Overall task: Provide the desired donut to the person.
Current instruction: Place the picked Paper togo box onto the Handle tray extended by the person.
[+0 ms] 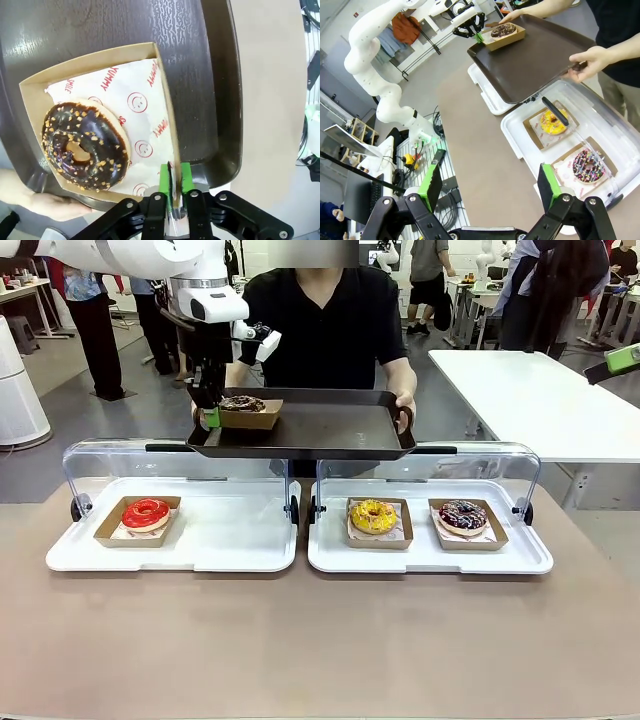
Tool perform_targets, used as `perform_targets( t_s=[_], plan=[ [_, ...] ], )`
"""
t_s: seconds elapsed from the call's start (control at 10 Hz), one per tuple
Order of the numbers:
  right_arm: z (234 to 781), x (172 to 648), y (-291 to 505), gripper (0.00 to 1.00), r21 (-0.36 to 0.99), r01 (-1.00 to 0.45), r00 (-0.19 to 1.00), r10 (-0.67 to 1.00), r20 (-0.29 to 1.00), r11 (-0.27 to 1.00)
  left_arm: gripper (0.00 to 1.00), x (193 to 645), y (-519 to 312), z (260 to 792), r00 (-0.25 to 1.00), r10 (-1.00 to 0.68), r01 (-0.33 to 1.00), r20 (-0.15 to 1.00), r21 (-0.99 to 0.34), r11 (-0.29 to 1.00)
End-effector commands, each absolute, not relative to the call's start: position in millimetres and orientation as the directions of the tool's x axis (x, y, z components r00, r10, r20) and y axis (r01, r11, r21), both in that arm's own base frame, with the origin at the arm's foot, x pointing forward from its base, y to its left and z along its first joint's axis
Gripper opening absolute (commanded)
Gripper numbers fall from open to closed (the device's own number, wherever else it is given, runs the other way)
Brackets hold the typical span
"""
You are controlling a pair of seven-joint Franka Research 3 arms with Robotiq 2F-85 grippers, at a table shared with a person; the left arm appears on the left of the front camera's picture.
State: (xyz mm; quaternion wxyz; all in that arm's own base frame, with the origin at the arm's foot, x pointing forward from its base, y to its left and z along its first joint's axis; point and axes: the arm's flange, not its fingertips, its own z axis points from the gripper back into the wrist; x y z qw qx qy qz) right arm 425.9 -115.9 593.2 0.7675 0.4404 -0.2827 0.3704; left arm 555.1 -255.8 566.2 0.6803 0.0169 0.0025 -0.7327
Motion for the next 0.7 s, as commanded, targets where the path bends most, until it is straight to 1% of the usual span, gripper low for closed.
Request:
perform_targets(
  t_s=[0.0, 0.2, 0.3, 0.5, 0.6],
  plan=[
    [593.6, 426.1, -115.7, 1.0, 0.465, -0.818, 0.564, 0.309, 0.766, 0.339, 1.0, 554.7, -255.2, 568.2, -0.079, -0.997, 0.996, -0.01, 0.033, -0.079],
    [593.6, 426.1, -115.7, 1.0, 0.465, -0.818, 0.564, 0.309, 0.766, 0.339, 1.0, 553.1, -254.3, 565.6, -0.078, -0.997, 0.997, -0.009, 0.021, -0.079],
    [593.6, 426.1, -115.7, 1.0, 0.465, -0.818, 0.564, 0.309, 0.766, 0.339, 0.81, 554.3, -253.6, 566.5, -0.082, -0.997, 0.996, -0.005, 0.017, -0.082],
    [593.6, 426.1, -115.7, 1.0, 0.465, -0.818, 0.564, 0.309, 0.766, 0.339, 1.0, 552.2, -250.2, 568.7, -0.076, -0.997, 0.997, 0.012, 0.018, -0.075],
    [593.6, 426.1, -115.7, 1.0, 0.465, -0.818, 0.564, 0.309, 0.766, 0.339, 1.0, 553.1, -249.2, 570.4, -0.077, -0.997, 0.997, 0.015, 0.017, -0.077]
  ],
)
